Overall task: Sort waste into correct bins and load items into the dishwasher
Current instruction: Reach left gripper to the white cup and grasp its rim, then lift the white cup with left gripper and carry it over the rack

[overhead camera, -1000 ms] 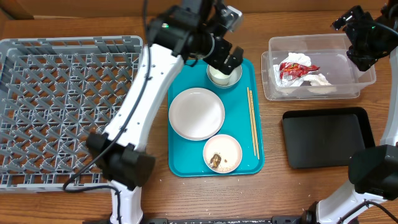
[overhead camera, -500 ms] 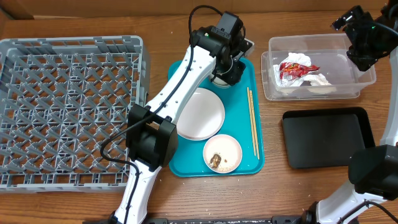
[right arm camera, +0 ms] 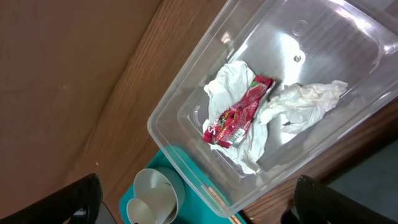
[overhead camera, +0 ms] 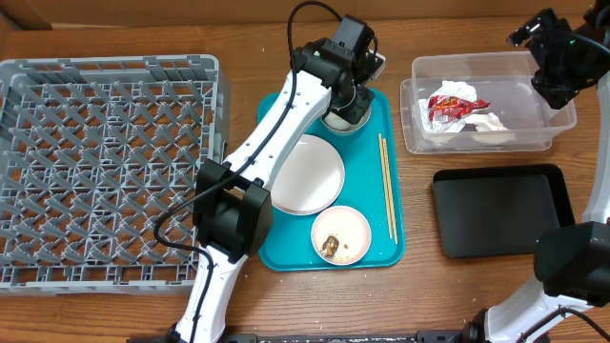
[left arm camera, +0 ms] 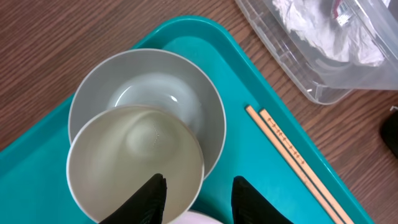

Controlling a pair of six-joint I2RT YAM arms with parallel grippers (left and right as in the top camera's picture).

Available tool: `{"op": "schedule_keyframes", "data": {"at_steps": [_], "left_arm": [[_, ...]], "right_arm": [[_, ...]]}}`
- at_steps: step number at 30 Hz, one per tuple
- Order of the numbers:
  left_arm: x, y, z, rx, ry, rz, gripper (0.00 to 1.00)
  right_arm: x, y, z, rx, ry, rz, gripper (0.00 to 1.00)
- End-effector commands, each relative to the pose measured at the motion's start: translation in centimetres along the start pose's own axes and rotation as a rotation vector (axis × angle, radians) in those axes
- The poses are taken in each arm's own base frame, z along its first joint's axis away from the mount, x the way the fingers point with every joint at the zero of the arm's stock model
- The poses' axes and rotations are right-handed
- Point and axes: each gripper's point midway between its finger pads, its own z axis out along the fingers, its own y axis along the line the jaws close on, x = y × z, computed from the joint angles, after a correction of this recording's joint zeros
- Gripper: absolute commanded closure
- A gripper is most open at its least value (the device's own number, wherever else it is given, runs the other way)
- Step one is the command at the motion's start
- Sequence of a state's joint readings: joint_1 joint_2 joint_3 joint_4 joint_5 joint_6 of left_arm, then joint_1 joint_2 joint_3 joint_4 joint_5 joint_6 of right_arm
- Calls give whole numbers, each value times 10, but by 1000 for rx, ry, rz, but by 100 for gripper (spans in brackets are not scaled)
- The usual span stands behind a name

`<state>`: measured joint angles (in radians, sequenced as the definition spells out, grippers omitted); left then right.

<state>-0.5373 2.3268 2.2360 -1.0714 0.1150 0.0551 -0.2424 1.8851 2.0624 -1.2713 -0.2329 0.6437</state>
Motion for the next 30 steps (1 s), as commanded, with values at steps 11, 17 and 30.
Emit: {"op": "schedule_keyframes", "data": {"at_steps": [11,17,30], "left_arm": [[17,-7,32,40,47,30,62],[22,-6,41,42,67,33,66],[15,0,43,11,41,35,96]], "right_arm": [[-6,5,-9,-22,-24,-2,0],[-6,5,-9,-22,-24,-2,0],[-6,5,-9,-22,-24,-2,0]]}}
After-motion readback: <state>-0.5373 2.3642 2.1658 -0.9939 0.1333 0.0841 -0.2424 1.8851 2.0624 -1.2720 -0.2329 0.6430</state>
